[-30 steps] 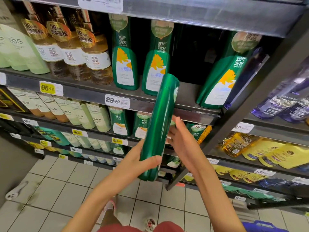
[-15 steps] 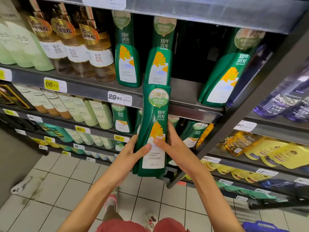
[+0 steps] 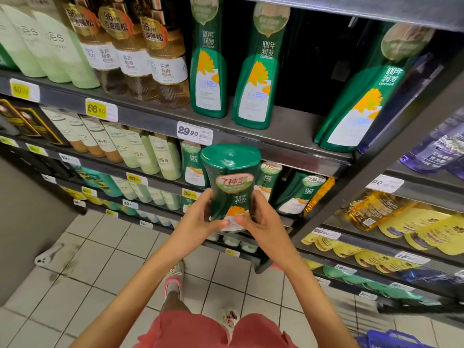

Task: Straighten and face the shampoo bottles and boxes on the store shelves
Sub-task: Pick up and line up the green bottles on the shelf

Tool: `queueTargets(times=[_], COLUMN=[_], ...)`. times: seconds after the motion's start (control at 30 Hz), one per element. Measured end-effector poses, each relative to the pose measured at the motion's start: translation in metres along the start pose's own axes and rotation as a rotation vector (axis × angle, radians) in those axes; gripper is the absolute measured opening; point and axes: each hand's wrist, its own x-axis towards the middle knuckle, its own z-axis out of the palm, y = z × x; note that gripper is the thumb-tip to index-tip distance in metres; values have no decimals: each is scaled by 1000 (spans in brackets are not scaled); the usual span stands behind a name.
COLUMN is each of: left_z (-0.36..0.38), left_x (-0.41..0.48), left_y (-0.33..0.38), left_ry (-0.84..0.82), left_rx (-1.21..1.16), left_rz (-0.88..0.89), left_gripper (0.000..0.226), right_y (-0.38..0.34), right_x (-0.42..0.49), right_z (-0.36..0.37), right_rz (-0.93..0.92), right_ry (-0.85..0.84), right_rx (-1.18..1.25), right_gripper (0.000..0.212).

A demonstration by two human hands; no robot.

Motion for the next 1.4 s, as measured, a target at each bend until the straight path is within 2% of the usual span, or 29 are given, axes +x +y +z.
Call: queueTargets(times=[0.17, 0.33, 0.47, 0.57, 0.7, 0.77, 0.87, 0.97, 1.13, 1.27, 1.33, 1.4], left_z=[-5, -17, -8, -4, -5, -4, 6, 19, 33, 38, 40, 41], left_x=[-10, -23, -32, -36, -40, -40, -32, -12, 26, 63, 78, 89], left_y=[1, 10, 21, 29, 31, 33, 43, 54, 72, 83, 88, 93], left_ry=[2, -45, 38, 7, -23, -9, 22, 76, 71, 87, 94, 97], left_rx=[-2, -50, -357, -422, -363, -227, -43, -36, 194, 174, 184, 215], left_rz=[-54, -238, -530, -575, -449, -330, -145, -55, 65, 121, 135, 166], left_gripper=[45, 20, 47, 43, 41, 43, 33, 32, 32, 28, 34, 44], right_y=[-2, -12, -18, -20, -22, -21, -21, -29, -48, -65, -73, -81], right_x=[1, 2, 2, -1, -10, -18, -26, -22, -1, 19, 27, 35], right_z=[-3, 0, 9, 9, 5, 2, 0, -8, -28, -49, -58, -64], right_rz=[88, 309, 528, 528, 455, 367, 224, 116, 44, 89, 72, 20], right_ry=[-89, -136, -104, -109, -156, -154, 10, 205, 400, 354, 339, 405], right_rx=[-59, -2, 83, 74, 84, 112, 185, 179, 153, 53, -71, -192], right_gripper=[36, 8, 44, 45, 33, 39, 50, 52, 44, 36, 39, 35])
